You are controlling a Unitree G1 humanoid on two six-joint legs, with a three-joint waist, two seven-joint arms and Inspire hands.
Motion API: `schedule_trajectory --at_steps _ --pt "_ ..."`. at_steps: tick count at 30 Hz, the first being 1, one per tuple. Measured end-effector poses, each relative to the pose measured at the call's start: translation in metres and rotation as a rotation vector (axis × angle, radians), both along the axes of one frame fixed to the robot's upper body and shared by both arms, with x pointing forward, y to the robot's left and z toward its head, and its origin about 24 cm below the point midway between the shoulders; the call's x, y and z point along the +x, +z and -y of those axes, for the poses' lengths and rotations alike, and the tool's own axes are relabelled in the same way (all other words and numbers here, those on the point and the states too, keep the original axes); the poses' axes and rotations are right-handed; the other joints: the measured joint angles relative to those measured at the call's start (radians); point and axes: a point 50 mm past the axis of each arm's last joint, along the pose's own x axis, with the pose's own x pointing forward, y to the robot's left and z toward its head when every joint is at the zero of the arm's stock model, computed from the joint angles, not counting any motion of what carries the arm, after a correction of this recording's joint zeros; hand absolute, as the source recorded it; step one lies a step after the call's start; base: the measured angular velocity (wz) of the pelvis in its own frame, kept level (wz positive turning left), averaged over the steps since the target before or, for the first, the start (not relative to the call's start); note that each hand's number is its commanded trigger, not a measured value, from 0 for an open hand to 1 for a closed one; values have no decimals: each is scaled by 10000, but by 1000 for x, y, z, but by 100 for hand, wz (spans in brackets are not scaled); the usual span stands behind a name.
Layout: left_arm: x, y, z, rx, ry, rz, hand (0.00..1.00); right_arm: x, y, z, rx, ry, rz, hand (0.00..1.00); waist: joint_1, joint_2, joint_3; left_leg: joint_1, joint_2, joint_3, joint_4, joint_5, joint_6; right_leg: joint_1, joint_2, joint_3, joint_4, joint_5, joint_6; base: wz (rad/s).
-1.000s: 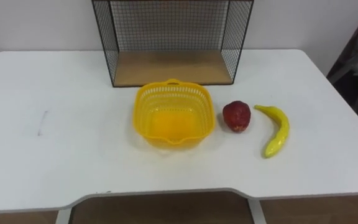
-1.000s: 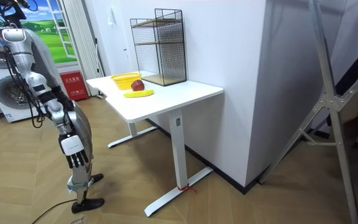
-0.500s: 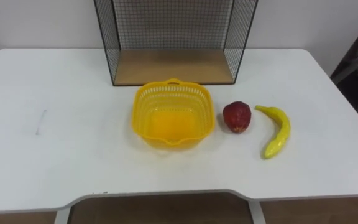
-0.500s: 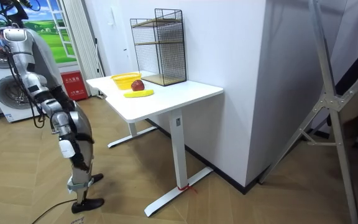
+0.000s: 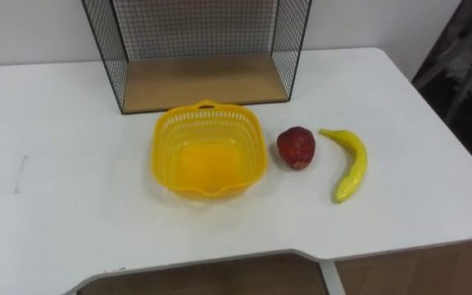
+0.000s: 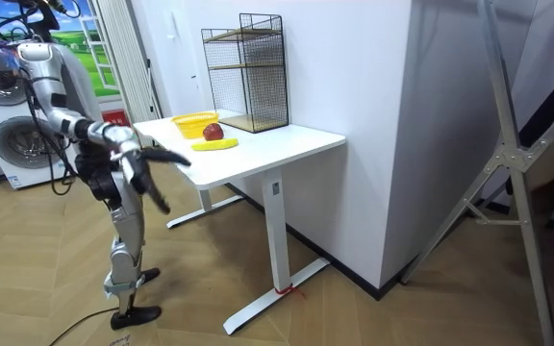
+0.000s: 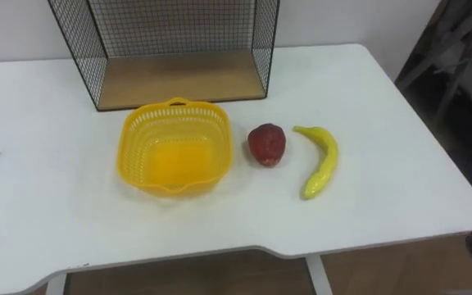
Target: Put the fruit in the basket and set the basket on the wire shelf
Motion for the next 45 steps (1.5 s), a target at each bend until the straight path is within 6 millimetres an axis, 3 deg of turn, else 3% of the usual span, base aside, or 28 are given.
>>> schedule_trajectory --at_steps 4,7,15,21,26,33,39,45 --pt "1 1 -1 50 -129 -12 0 15 51 2 -2814 115 443 0 320 -23 -11 57 -37 -34 -133 57 15 -4 4 1 -248 77 62 1" --pt "-3 1 -1 25 -434 -202 0 34 73 -5 -3998 536 752 0 513 -37 0 159 -65 -6 -304 154 23 13 -14 55 -302 125 60 -5" --pt "-3 0 0 21 -832 -313 0 66 93 -34 -6087 3383 626 0 619 -85 27 167 -66 -39 -299 190 25 139 -13 7 -309 148 43 0" --pt "8 -1 3 -123 -1557 -204 0 86 88 -62 -6360 6386 692 0 734 -316 84 178 -62 -101 -282 239 21 246 -23 -126 -309 168 15 4" --pt "12 -1 4 -140 -1655 -138 0 96 83 -82 -6457 8573 651 0 901 -351 97 35 -58 -190 -270 240 24 196 -13 -206 -317 241 20 4" --pt "16 0 3 -100 -1844 -109 0 103 70 -98 -6244 10525 388 0 1098 -207 125 -102 -79 -309 -114 253 48 174 -16 -326 -330 294 55 5" --pt "20 0 4 -109 -2158 -17 0 107 50 -110 -5770 12038 -199 0 1183 85 50 -85 -80 -332 -100 262 57 197 -17 -332 -329 296 52 1" --pt "20 0 3 -91 -2343 -65 0 108 48 -113 -5729 12350 -215 0 1297 8 90 8 -84 -393 -92 264 58 326 -18 -394 -328 295 52 2"
